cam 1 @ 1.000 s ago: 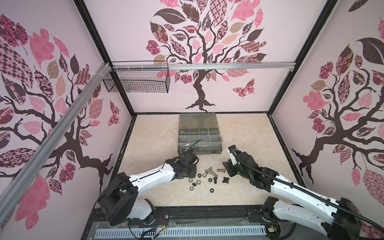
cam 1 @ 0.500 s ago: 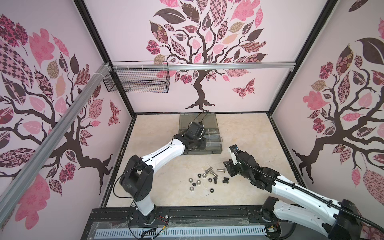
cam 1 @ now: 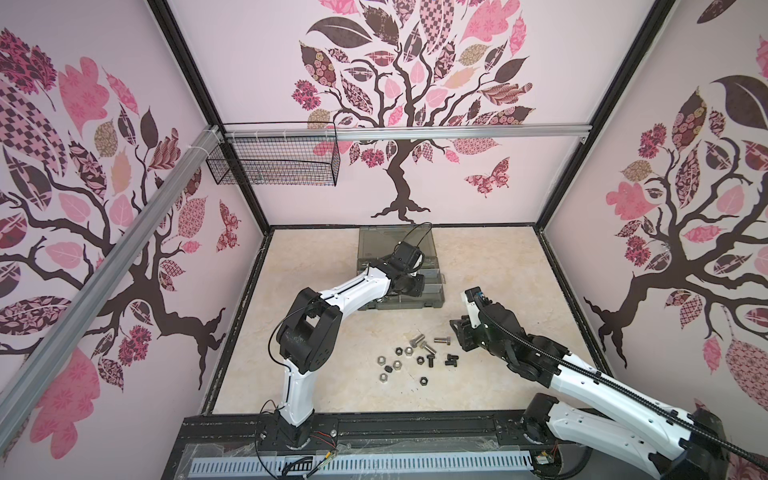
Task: Sort the screws and nuts into containers
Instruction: 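Carry the hex nut with the left gripper into a box compartment and release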
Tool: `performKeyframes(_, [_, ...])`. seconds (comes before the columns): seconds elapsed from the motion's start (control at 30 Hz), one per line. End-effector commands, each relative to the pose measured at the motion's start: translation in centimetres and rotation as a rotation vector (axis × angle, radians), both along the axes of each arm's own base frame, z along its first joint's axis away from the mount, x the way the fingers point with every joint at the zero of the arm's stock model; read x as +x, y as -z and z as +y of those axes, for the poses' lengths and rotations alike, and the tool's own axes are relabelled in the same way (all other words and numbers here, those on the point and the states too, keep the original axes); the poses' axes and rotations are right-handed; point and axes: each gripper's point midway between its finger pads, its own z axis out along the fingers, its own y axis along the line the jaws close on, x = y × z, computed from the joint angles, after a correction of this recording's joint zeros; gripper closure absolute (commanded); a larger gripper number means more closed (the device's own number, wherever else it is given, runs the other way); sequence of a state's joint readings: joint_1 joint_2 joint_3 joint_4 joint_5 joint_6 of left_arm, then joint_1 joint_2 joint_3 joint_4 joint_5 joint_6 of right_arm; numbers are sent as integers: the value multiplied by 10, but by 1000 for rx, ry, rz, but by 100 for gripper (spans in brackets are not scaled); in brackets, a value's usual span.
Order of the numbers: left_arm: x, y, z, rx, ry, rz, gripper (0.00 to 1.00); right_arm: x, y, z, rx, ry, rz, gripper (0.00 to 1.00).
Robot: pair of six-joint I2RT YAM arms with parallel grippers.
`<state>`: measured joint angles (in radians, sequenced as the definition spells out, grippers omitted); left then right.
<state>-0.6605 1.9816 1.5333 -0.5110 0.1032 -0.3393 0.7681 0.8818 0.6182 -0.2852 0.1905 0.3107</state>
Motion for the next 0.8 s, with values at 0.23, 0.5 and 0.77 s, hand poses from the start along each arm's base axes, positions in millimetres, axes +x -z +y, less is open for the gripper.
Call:
performKeyframes(0.23, [7, -6, -8, -35, 12, -17, 57, 0, -9, -9, -3, 36, -9, 57])
performKeyframes(0.5, [2, -45, -1, -97, -5, -80, 57, 2, -7, -7, -19, 28, -8, 57])
performKeyframes(0.77, [-32, -80, 69, -134, -110, -145, 57, 8, -3, 5, -50, -16, 8, 57])
